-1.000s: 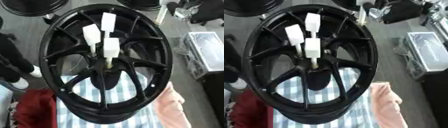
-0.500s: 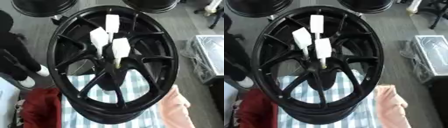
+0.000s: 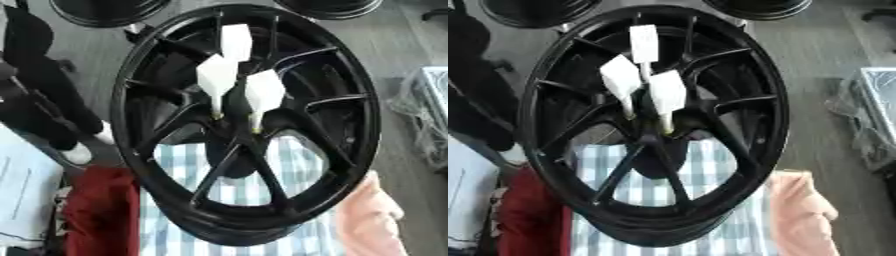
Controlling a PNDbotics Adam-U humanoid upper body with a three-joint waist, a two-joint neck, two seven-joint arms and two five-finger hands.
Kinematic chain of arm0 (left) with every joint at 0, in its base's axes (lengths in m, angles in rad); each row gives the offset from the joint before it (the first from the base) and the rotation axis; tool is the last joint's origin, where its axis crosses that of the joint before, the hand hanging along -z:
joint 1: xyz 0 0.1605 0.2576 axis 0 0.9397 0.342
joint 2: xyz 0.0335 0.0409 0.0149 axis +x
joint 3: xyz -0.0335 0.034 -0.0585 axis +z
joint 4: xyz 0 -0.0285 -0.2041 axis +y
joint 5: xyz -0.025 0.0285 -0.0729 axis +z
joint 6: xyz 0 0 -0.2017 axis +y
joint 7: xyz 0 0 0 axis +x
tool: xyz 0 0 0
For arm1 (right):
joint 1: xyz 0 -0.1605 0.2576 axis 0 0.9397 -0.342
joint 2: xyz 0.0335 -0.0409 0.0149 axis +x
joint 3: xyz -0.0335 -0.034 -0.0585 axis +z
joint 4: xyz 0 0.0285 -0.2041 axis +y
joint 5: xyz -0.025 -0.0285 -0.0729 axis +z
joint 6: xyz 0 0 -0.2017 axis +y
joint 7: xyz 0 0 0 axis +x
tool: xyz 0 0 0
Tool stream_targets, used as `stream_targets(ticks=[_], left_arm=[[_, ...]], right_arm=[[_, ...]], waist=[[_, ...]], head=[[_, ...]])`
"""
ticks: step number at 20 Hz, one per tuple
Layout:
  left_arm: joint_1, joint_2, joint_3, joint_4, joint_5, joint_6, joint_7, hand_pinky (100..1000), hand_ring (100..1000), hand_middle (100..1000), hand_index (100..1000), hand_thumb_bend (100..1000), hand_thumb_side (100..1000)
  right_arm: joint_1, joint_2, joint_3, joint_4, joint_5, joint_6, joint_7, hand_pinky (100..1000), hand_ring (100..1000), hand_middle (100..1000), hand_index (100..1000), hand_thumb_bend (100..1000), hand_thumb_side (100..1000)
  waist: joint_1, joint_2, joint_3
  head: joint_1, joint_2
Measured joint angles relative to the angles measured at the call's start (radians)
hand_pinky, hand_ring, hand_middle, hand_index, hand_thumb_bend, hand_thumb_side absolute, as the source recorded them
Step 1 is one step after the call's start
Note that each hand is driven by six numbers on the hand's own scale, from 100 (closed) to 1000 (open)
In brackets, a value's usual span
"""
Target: Pull the pin out of the wheel hub.
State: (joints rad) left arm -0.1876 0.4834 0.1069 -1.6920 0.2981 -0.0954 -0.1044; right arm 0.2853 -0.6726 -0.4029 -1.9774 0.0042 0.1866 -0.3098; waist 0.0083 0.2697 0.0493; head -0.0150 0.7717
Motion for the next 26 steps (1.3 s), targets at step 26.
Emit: stream_targets(ticks=[26], left_arm=[[-0.017,-0.019,0.0,-0.003,0.003,0.011,0.001,814,903,696,751,100,726]], right_arm=[[0.066,0.24,-0.052,0.103,0.335,0.199,-0.09,835,817,744,939,100,212]], waist=[[0.001,0.016,0.002]], head=[[0.016,0.0]])
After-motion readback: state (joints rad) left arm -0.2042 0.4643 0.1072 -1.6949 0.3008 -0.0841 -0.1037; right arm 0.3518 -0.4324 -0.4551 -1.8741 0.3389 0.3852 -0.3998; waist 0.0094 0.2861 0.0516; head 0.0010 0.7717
